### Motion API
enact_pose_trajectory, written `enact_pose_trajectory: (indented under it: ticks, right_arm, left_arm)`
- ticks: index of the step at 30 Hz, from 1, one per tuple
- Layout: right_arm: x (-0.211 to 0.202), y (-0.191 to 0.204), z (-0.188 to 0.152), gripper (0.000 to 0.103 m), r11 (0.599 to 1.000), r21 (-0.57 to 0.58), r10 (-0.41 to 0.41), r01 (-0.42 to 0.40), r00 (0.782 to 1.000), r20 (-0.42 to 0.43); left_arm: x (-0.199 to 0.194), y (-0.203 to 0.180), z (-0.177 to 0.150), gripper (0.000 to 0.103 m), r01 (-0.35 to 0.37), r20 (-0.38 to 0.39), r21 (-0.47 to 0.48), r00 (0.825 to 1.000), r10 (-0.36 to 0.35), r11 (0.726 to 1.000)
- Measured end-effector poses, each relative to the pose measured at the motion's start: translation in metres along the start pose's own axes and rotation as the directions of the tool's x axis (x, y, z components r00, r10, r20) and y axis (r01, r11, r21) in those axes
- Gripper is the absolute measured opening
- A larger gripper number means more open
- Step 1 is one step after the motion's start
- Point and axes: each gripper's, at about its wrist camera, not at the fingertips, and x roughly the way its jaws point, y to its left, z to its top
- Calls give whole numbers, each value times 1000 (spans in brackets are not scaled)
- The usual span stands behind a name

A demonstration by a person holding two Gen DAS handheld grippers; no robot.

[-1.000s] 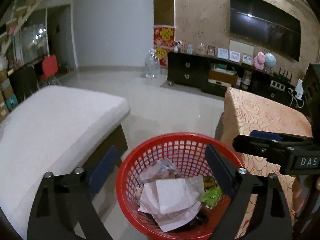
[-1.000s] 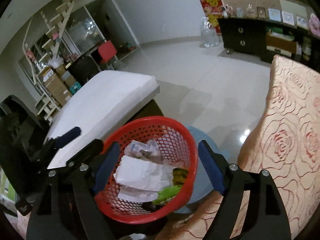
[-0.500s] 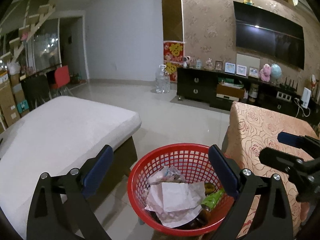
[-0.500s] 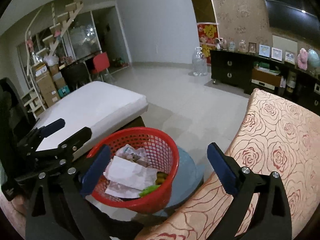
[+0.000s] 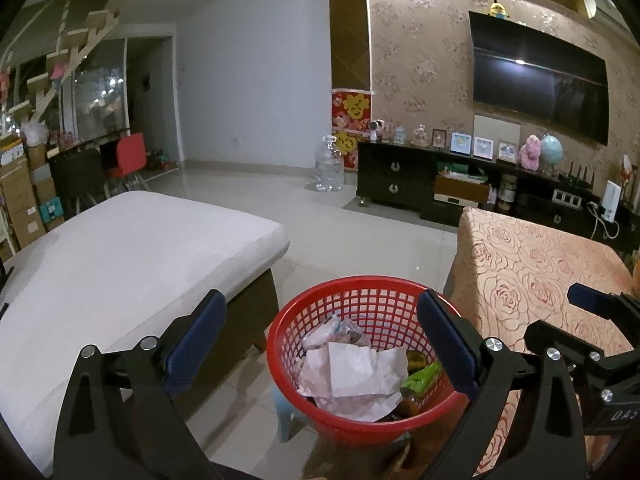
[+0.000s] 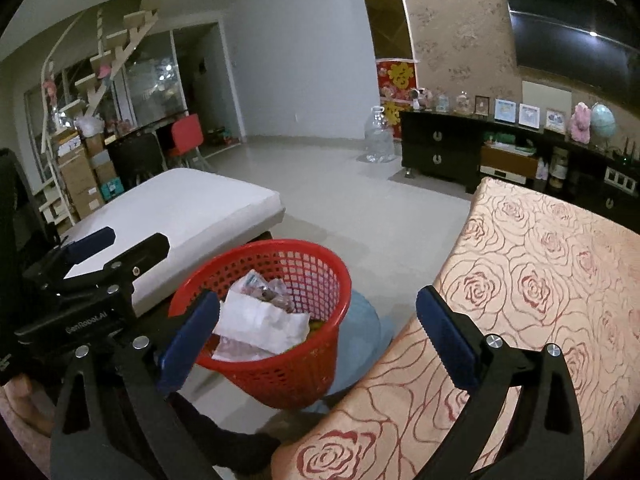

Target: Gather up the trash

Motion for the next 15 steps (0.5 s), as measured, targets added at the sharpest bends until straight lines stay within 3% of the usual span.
enact_pose_trajectory:
  ticks: [15]
  right_arm:
    - [1, 5, -7, 96, 1000, 1, -29, 29, 1000, 12]
  left_arm:
    - [0, 5, -5, 93, 4, 0, -22, 1000, -4, 1000]
